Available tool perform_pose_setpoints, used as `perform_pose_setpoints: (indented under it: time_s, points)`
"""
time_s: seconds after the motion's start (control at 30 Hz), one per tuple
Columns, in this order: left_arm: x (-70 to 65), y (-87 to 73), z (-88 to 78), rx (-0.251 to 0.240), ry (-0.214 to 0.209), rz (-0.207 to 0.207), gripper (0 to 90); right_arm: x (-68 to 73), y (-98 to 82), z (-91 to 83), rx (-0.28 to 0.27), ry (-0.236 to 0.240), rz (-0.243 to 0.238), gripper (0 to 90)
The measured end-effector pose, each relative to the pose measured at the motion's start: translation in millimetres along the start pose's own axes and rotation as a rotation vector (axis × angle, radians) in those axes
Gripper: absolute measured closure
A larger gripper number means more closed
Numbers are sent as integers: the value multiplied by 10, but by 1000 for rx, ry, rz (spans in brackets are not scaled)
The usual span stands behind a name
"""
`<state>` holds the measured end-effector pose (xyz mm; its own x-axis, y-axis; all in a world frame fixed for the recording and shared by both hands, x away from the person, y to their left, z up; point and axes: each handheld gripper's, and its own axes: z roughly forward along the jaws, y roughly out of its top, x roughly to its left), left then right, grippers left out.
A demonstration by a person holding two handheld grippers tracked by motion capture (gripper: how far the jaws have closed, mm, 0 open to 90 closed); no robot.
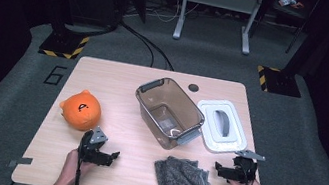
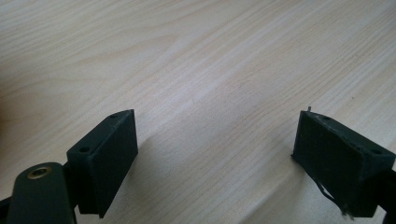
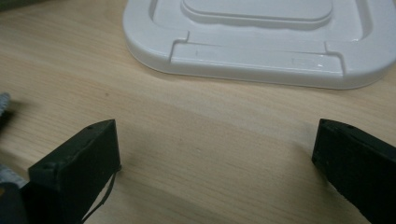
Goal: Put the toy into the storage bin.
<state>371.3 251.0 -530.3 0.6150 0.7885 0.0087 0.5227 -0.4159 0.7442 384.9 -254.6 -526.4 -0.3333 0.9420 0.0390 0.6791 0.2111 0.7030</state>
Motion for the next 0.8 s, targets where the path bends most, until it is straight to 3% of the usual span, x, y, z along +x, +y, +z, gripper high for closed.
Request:
perform_pose_setpoints:
  time_s: [0.13, 0.4, 0.53, 0.8]
  points:
    - [-5, 1, -3, 2, 8, 1, 132, 24, -37, 6, -14, -20, -39, 0]
    - [6, -6, -37, 24, -14, 24, 124, 26, -41, 8, -20, -12, -38, 0]
    - [20, 25, -82, 53, -47, 50, 117, 24, -43, 5, -20, -11, -42, 0]
    - [93, 165, -278, 8, -30, 39, 117, 33, -48, 1, -20, -14, -38, 0]
